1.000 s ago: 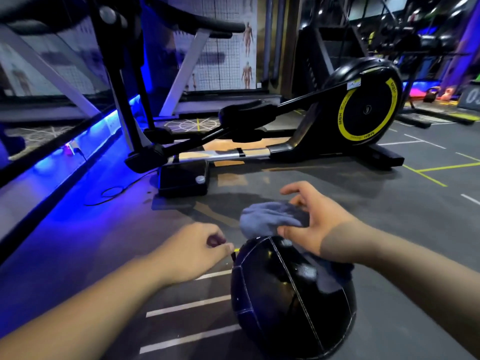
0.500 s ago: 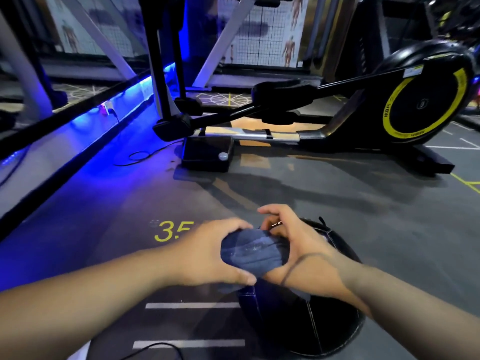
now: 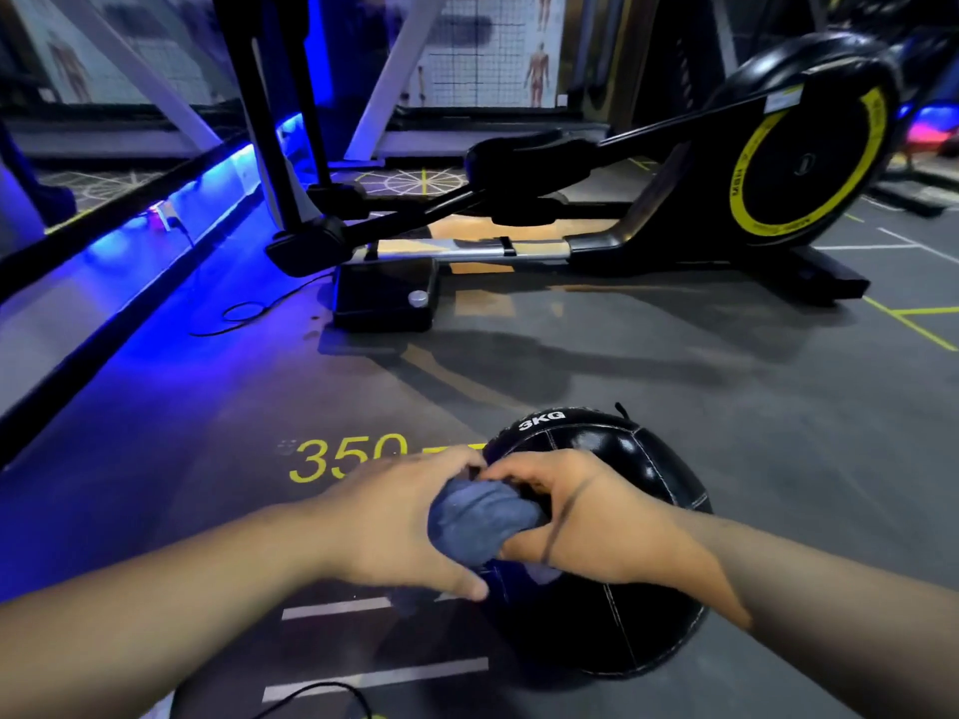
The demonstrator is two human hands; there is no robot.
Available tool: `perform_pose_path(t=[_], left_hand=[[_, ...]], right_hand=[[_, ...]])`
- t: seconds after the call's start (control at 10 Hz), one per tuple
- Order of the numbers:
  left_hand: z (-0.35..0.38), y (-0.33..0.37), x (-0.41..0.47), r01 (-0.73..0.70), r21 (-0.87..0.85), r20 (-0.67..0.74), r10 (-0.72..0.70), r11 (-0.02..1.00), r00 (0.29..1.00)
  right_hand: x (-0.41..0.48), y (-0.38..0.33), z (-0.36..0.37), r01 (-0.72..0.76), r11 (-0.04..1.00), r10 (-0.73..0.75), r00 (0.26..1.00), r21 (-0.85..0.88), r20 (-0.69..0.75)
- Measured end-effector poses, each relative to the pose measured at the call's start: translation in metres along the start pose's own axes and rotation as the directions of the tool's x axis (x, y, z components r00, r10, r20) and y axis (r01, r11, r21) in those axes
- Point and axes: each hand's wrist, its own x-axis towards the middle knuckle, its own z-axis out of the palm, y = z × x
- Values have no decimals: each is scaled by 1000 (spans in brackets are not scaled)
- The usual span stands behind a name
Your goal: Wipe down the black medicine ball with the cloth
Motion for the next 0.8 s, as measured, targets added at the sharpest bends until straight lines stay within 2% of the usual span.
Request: perform_pose_path(t=[0.1,0.2,0.3,0.4,0.5,0.6,0.8], left_hand=[[7,6,6,-31,-48,9,31,998,999],[13,-10,15,55,-64,-44,-58,996,997],[16,-30,19,125,-20,-51,-126,992,991],[19,-60,22,193,-63,-43,-196,979,980],[19,-70,24,208,-125,-54,-216,970,975],[20,-81,44,195,-188,-132,-221,963,966],[14,-93,97,204,-132,-225,-229,970,947]], right_hand=[[2,-2,5,22,1000,-22,1000,-13,2],[4,7,-7,-58,998,58,998,-18,17],[3,21,-28,-131,979,129,991,-155,-20],[3,42,-58,-136,940,121,990,-314,-68],[2,59,-62,-135,905,125,991,-403,-52],[14,94,-55,-57,866,33,998,-497,-57],[55,108,-45,56,925,-131,975,-375,-179]])
